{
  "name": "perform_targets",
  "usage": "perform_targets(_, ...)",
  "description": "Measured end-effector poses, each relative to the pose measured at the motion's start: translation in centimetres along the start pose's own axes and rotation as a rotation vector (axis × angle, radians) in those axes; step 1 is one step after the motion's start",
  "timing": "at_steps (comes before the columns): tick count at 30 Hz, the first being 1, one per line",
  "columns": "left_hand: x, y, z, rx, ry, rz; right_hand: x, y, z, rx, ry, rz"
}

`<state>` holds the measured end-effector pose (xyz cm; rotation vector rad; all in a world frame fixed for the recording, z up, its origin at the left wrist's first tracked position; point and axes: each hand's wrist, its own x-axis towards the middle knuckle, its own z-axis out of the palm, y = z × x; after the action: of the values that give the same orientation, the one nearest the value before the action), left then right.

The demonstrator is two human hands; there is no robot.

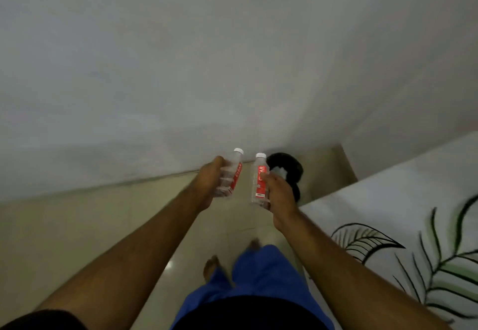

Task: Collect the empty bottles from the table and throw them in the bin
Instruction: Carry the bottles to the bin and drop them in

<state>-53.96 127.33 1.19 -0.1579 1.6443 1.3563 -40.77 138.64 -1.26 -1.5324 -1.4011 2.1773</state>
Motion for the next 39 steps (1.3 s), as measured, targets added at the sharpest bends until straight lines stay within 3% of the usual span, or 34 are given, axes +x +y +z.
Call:
perform_targets(4,8.5,3.1,5.1,0.224,-0.18,0.03,6.8,-0.8,-2.8,0.108,0.128,0.032)
perform_targets(14,27.5,2.1,15.7,0.655,-0.357,-0.09,22.4,1.4,-8.0,0.355,0.439,0.22)
perform_targets(18,37.2,-2.1,18.1,0.841,-0.463,-0.103,29.8,5.8,-9.4,0.419,0.51,0.281)
perform_targets(26,56.9,-13.2,21.0,1.155,-0.487,-0.101,46.5,17.9,-9.8,0.511,0.664,0.345)
perform_targets(32,64.1,-19.3,23.1,1.316,-0.424,-0.055,55.8,26.5,-10.8,0.559,0.75,0.304)
perform_targets(35,63.4,-20.1,23.6,1.332,-0.382,0.056,55.4,25.7,-10.6,0.61,0.803,0.297)
perform_targets(39,59.7,-18.6,23.3,1.307,-0.389,0.052,52.5,24.4,-9.2,0.673,0.824,0.289)
